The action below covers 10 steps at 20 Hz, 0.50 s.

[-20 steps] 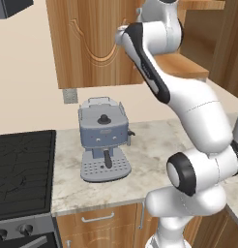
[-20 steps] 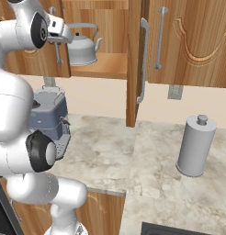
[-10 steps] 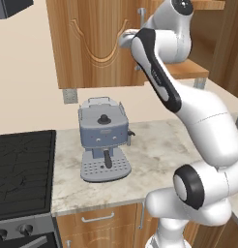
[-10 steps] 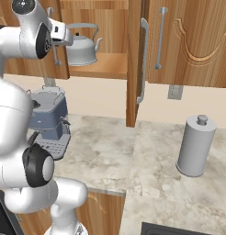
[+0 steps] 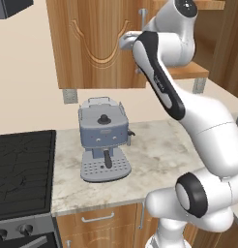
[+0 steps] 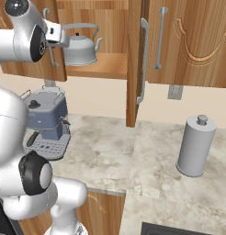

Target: Open the cabinet, pick the kettle from the cabinet, and place it in the sink.

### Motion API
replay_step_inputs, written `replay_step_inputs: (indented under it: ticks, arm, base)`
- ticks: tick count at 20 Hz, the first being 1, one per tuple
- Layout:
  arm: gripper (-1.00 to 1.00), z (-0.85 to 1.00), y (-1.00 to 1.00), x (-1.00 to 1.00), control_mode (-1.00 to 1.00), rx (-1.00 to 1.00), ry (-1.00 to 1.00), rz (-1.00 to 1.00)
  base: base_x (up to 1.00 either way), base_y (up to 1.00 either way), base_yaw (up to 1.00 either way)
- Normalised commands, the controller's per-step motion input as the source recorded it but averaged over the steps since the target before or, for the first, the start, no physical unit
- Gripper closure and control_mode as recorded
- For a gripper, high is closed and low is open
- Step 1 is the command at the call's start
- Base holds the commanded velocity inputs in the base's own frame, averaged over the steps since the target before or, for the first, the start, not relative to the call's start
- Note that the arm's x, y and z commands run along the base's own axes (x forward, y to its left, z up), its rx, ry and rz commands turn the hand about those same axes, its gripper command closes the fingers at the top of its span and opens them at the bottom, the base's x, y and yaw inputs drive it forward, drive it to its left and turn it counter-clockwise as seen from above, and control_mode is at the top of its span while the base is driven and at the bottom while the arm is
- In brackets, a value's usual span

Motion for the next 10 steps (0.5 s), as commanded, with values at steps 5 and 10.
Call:
replay_step_inputs:
  ticks: [5, 10]
  arm:
    - [1.0, 0.0, 0.24, -0.35, -1.0, 0.0, 0.0, 0.0]
    - [1.0, 0.02, 0.24, -0.38, -1.0, 0.0, 0.0, 0.0]
  base:
    - [0.0, 0.0, 0.0]
    - [0.0, 0.0, 0.0]
